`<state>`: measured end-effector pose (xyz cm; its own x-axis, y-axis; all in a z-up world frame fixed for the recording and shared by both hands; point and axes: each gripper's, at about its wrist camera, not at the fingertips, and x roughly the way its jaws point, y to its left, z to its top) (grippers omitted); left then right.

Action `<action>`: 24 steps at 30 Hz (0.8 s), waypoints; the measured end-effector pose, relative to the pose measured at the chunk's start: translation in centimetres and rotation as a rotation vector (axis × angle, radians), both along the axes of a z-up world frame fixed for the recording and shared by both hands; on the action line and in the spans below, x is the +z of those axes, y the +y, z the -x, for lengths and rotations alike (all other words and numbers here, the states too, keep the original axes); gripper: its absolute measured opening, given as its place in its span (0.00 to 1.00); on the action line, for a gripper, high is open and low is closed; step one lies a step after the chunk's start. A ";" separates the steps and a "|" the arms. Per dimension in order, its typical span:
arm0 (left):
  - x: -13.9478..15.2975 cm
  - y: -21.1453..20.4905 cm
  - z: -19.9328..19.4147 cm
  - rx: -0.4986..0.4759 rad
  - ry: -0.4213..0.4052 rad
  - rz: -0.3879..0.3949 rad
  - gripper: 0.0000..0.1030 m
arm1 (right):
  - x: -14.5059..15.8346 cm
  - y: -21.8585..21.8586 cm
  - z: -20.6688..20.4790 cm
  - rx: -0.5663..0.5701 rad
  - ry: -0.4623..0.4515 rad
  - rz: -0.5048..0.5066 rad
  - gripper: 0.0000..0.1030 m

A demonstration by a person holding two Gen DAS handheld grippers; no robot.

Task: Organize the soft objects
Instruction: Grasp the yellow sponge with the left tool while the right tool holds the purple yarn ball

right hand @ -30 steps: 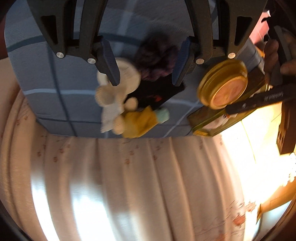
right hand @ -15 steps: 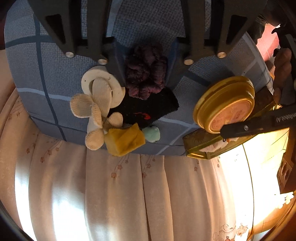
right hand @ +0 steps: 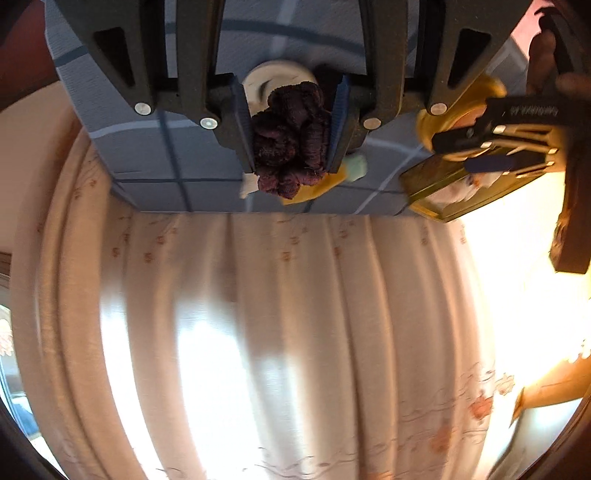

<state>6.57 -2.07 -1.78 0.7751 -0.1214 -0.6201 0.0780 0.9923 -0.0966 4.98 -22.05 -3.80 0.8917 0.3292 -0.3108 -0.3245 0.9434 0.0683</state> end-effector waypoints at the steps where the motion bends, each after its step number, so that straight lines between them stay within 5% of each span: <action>1: 0.1 -0.5 -0.4 -0.009 0.005 -0.006 0.75 | 0.1 -0.2 -0.3 -0.012 0.001 -0.004 0.39; 9: 0.4 -3.8 -3.3 -0.049 0.044 -0.026 0.75 | 0.5 -1.9 -4.2 -0.161 0.017 -0.001 0.39; 24: 0.1 -10.2 -4.9 -0.123 0.064 -0.068 0.75 | 0.2 -5.9 -6.9 -0.261 0.080 -0.048 0.39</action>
<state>11.52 -12.26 -1.66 0.7155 -0.1684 -0.6780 0.1949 0.9801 -0.0378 11.86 -27.94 -3.59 0.9215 0.1076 -0.3731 -0.0626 0.9894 0.1307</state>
